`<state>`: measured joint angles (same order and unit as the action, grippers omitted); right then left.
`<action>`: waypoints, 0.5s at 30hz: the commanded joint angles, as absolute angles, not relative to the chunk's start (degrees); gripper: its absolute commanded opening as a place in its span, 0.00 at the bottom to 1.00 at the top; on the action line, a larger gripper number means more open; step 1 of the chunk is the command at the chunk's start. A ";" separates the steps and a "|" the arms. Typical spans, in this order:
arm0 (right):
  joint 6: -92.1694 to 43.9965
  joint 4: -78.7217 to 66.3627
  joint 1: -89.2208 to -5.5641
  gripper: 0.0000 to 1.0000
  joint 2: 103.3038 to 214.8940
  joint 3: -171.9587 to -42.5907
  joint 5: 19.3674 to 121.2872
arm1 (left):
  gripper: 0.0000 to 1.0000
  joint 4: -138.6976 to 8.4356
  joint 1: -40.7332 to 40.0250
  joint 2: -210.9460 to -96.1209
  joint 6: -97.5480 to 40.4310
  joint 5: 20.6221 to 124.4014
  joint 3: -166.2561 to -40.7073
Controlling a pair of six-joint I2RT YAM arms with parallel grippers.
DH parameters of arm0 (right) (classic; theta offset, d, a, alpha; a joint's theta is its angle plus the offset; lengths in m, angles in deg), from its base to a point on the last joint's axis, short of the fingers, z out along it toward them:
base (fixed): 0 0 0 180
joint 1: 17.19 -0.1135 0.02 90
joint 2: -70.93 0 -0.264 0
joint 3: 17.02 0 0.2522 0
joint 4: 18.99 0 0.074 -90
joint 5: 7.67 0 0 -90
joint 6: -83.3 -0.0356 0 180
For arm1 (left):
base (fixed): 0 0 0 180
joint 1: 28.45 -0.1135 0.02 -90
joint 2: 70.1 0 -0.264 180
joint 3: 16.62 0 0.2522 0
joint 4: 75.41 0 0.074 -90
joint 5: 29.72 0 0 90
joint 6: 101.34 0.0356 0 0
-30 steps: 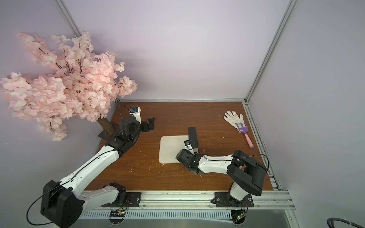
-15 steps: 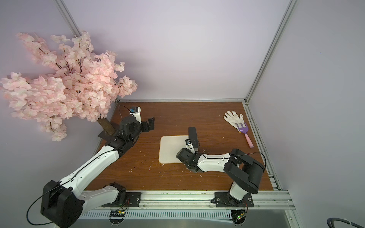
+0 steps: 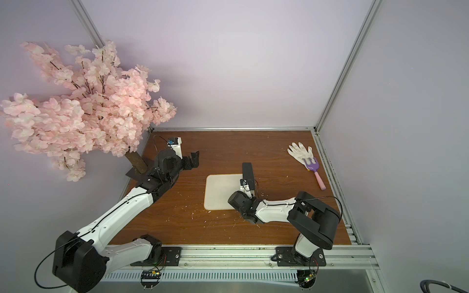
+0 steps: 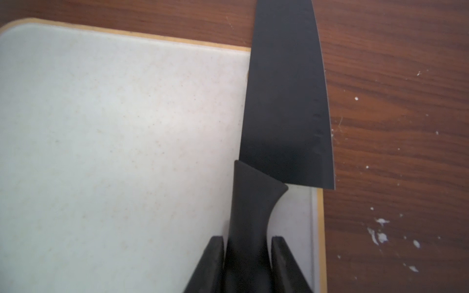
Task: Align the knife with the edge of the cutting board
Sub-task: Adjust the knife at the edge of the cutting board.
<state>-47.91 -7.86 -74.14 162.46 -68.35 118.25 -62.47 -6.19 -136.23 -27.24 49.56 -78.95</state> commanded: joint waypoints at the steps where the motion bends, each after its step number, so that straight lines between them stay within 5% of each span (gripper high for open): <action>1: -48.71 -6.59 -74.03 0.00 160.50 -67.35 122.31 | 1.00 -61.74 -5.56 -136.63 -26.37 49.30 -79.30; 15: -46.45 -2.27 -77.59 0.00 154.51 -70.52 130.20 | 1.00 -61.70 -5.59 -136.70 -26.19 49.03 -79.39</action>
<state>-47.00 -3.82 -76.94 156.62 -68.45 125.77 -62.47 -6.19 -136.39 -26.89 49.54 -78.95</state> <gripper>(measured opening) 0.297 0.998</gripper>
